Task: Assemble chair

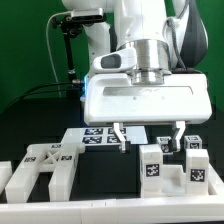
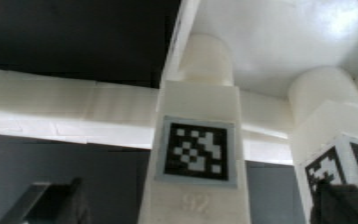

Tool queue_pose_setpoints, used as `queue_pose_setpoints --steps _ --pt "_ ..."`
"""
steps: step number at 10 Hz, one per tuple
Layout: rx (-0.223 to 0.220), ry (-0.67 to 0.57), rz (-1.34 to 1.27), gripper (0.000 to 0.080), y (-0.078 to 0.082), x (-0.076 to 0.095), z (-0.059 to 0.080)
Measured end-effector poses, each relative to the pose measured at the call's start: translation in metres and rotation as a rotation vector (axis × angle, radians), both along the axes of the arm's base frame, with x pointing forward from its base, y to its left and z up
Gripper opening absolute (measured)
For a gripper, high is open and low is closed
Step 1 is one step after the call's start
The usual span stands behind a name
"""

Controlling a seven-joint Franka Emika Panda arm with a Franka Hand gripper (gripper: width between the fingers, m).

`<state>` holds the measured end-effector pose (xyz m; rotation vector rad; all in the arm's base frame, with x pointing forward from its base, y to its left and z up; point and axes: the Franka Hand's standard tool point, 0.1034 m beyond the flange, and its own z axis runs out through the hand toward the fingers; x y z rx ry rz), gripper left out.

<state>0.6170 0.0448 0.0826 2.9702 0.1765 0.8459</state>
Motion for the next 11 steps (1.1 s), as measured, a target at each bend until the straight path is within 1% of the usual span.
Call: queue_pose_setpoints --steps 3,4,5,6,7,8,9,10,11 --pt "0.0 0.012 0.001 0.0649 -0.001 0.0 -0.001" --pt "0.015 0.076 -0.006 0.0649 -0.007 0.002 0.004" --pt "0.035 0.114 -0.016 0.0649 -0.007 0.007 0.012" --pt "0.048 0.16 -0.016 0.0649 -0.003 0.009 0.012" --pt "0.053 0.173 -0.022 0.0649 -0.007 0.013 0.014" --pt "0.061 0.197 -0.032 0.0649 -0.008 0.013 0.013" --pt "0.09 0.321 -0.042 0.0649 -0.001 0.011 0.011" --pt "0.097 0.388 -0.041 0.0649 0.001 0.012 0.012" --pt "0.108 0.475 -0.049 0.0649 0.002 0.01 0.009"
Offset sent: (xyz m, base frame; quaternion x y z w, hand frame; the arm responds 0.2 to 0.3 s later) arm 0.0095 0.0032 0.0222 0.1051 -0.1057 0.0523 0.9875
